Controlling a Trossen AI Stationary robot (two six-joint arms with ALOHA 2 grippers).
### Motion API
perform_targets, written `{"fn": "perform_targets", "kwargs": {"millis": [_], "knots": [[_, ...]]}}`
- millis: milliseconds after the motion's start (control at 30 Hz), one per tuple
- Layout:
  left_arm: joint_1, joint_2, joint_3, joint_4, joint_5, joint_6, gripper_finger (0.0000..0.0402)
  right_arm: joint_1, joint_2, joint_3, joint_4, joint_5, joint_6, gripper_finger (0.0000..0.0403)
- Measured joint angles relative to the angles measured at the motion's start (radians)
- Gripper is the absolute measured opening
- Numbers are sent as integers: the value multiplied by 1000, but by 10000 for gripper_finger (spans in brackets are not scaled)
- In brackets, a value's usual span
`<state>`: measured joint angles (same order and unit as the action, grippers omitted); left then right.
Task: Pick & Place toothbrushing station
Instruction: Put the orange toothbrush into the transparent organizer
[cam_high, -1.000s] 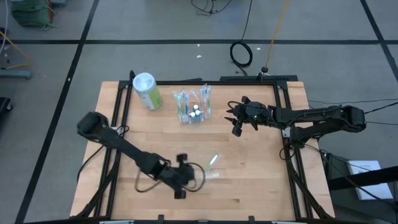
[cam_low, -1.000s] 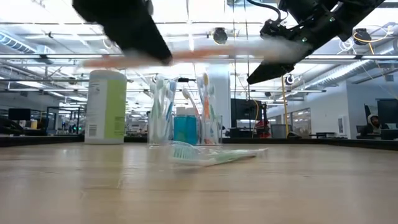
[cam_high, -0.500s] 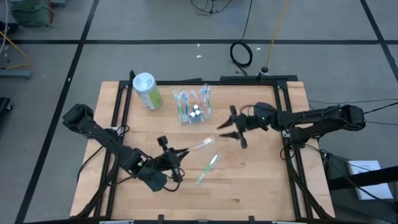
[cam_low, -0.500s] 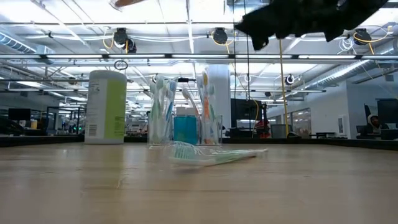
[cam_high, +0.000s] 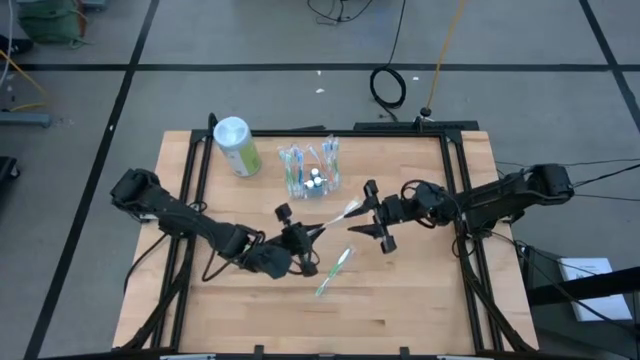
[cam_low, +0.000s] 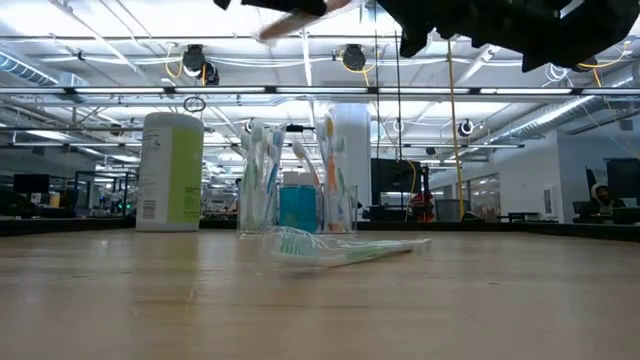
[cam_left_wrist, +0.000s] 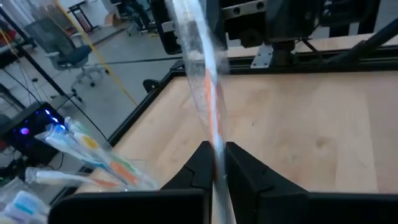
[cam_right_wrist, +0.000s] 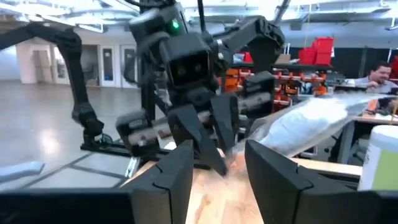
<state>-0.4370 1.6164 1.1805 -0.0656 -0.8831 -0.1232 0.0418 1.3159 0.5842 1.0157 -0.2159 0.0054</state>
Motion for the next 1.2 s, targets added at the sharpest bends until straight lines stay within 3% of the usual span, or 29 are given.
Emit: {"fn": "perform_targets", "kwargs": {"millis": [200,400,600,733,967,1200], "knots": [[25,2,0,16,20,-7,15,0,7,0,21,29,10,133],[31,2,0,19,26,28,23,0,7,0,18,30,36,95],[3,2,0,107,-109,126,10,-1,8,0,-22,37,22,84],[-15,2,0,159,-109,196,21,-7,7,0,-11,38,35,98],[-3,2,0,146,-57,169,14,-7,7,0,13,30,35,141],[64,1,1,105,142,143,23,-1,7,1,55,32,36,162]]}}
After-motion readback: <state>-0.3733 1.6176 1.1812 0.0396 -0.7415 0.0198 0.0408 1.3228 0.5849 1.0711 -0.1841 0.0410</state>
